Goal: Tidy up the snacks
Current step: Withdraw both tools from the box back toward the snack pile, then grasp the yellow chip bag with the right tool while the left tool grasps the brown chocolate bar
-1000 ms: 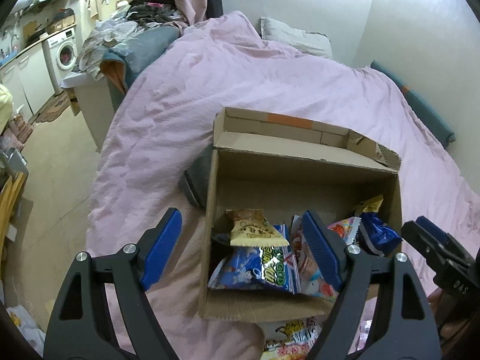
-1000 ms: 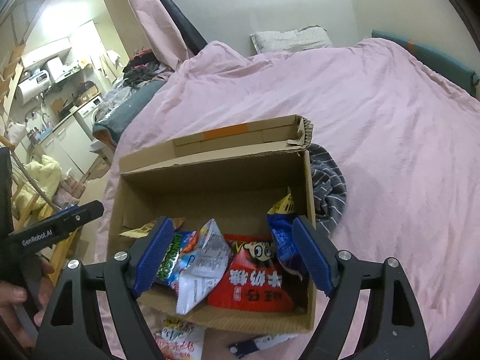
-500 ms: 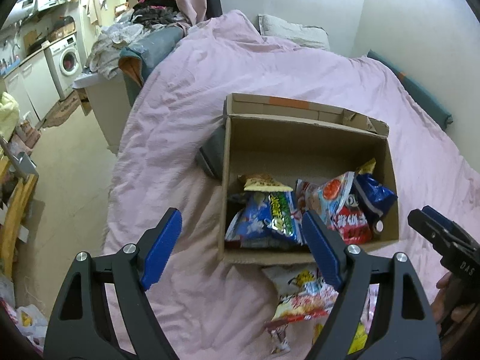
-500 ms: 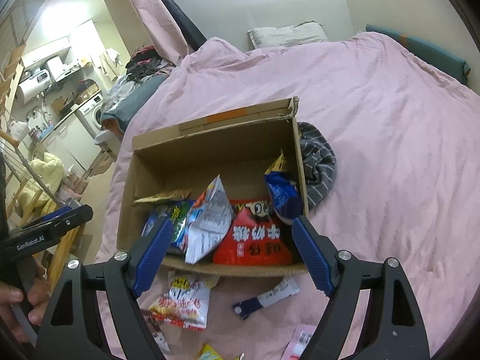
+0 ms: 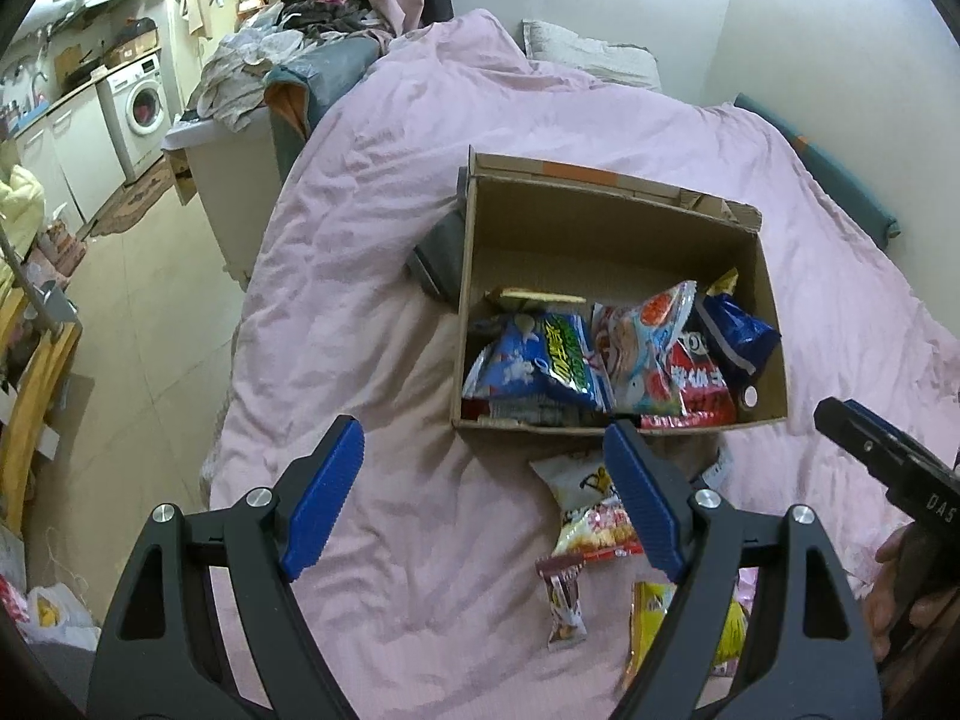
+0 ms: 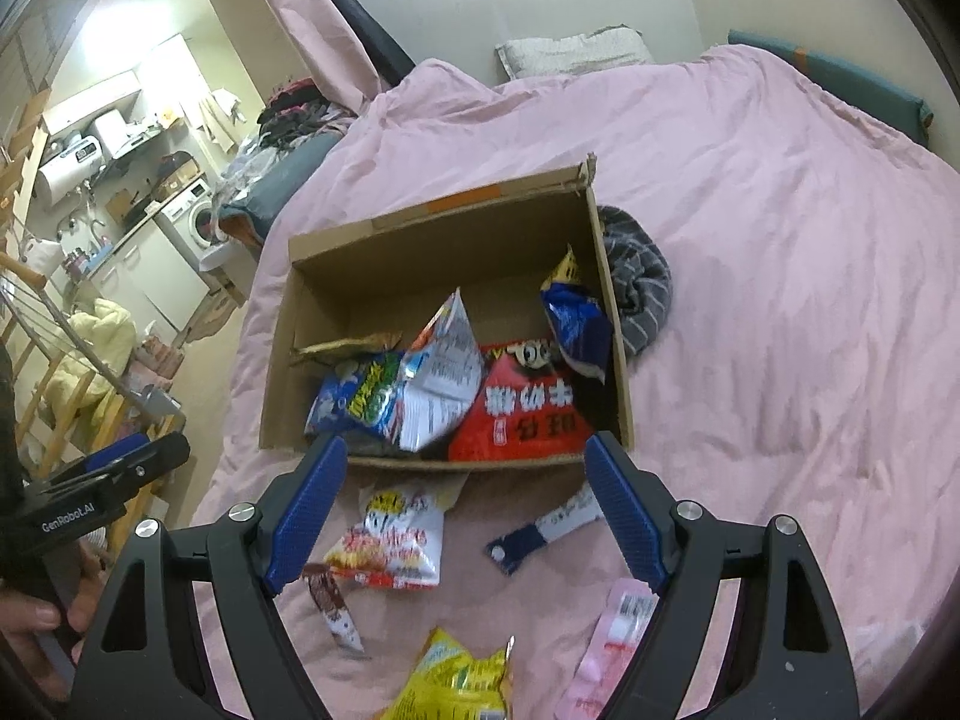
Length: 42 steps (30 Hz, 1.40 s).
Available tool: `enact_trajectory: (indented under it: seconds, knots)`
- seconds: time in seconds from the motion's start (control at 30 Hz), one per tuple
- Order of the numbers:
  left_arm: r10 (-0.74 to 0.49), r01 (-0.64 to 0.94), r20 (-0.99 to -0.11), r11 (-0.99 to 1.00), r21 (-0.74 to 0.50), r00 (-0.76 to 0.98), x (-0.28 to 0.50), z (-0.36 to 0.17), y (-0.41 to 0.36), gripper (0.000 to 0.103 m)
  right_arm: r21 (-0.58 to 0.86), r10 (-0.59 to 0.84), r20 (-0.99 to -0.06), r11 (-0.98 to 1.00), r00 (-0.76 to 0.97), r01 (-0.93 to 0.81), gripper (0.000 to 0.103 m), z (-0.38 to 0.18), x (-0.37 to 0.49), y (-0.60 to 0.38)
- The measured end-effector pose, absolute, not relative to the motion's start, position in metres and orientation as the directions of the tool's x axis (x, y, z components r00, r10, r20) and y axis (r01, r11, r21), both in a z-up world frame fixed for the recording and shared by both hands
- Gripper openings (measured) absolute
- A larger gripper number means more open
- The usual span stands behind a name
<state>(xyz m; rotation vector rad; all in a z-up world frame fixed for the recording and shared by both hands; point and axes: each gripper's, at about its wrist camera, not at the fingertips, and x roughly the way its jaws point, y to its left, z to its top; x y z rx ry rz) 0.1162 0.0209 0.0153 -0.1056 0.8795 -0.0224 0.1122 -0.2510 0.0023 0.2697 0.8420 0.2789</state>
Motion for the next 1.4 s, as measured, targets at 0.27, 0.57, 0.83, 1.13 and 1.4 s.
enact_trajectory:
  seconds: [0.27,0.57,0.83,1.13,1.4]
  knots:
    - [-0.072,-0.015,-0.782,0.994,-0.104,0.618,0.101,0.004,0.015,0.080,0.351,0.358,-0.712,0.927,0.604,-0.135,0.084,-0.003,0.087,-0.246]
    - [-0.084,-0.048,-0.802,0.989,-0.139,0.592,0.097,-0.010,0.023,0.080,0.434,0.389,-0.756,0.900,0.527,-0.041,0.084,-0.035,0.084,-0.269]
    - [-0.083,-0.076,-0.818,0.985,-0.153,0.570,0.098,-0.016,0.032,0.080,0.479,0.457,-0.839,0.878,0.296,0.001,0.084,-0.080,0.092,-0.262]
    - [-0.080,-0.087,-0.835,0.985,-0.150,0.544,0.097,-0.024,0.041,0.080,0.360,0.370,-0.928,0.923,0.051,-0.137,0.084,-0.121,0.084,-0.204]
    - [-0.058,-0.116,-0.854,0.984,-0.136,0.518,0.095,-0.033,0.051,0.080,0.313,0.342,-0.933,0.924,0.108,-0.220,0.054,-0.111,0.079,-0.189]
